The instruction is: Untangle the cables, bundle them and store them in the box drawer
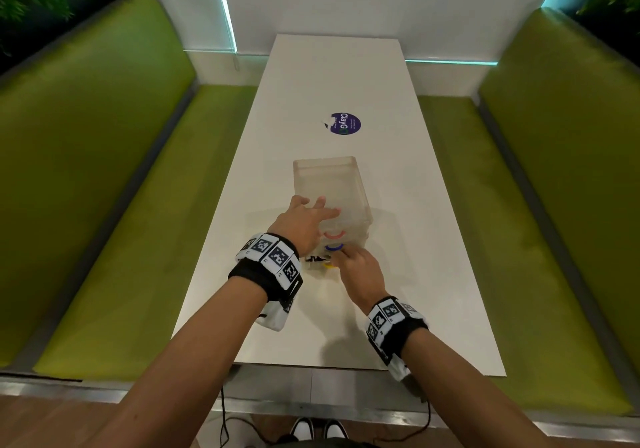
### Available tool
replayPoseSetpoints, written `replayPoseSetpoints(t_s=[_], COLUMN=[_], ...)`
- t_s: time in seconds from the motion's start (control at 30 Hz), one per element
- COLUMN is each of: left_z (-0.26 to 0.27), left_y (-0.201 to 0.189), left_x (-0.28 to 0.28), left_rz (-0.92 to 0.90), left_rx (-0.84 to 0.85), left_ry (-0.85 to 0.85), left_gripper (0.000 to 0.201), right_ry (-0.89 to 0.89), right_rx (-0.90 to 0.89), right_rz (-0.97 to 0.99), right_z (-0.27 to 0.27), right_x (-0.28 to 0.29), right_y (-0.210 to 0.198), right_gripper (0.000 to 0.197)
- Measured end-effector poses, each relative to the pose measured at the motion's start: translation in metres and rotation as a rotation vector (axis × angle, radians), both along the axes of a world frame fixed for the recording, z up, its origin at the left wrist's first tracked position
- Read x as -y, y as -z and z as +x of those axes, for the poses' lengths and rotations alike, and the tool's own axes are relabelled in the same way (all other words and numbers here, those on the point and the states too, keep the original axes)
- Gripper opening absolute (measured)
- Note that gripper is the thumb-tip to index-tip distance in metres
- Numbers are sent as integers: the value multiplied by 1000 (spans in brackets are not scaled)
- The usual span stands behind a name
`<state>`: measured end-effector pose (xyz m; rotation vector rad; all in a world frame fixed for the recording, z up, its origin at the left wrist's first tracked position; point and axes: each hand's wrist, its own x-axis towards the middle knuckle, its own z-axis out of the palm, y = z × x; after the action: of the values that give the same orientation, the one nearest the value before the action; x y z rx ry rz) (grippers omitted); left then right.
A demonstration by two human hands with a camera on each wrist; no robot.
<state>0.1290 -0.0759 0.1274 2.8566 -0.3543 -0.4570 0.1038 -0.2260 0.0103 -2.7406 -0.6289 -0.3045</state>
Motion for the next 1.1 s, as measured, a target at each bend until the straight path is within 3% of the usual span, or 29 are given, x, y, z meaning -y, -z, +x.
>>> replayPoseSetpoints(t_s=[0.1, 0.2, 0.3, 0.37, 0.5, 0.7, 0.8, 0.93, 1.03, 1.1], left_z=[0, 1, 1, 1, 0, 0, -1, -6, -32, -64], left_y=[1, 1, 1, 1, 3, 7, 10, 17, 29, 40], left_x=[0, 0, -1, -1, 0, 1, 0, -3, -5, -10], left_rz=[-13, -32, -21, -13, -21, -32, -59, -70, -108, -318], left_rx=[-5, -2, -7, -10, -13, 3, 17, 10, 180, 362], left_ry=[0, 2, 5, 1, -3, -11, -7, 16, -21, -93], left_gripper=[63, 64, 63, 63, 65, 71, 73, 76, 83, 72], right_ry=[158, 397, 315, 212, 305, 336, 327, 189, 217, 187], right_rx=[-34, -327, -665, -748, -535, -496, -534, -636, -449, -222], right_rz=[114, 401, 841, 996, 793, 658, 697, 444, 237, 227], right_z=[-7, -7, 6, 14, 25, 22, 18, 23, 27, 28], right_x=[10, 30, 34, 26, 20, 19, 20, 39, 63, 73], right_y=[6, 12, 4, -1, 11, 8, 2, -17, -38, -58], right_gripper=[32, 46, 89, 84, 52, 42, 52, 63, 70, 80])
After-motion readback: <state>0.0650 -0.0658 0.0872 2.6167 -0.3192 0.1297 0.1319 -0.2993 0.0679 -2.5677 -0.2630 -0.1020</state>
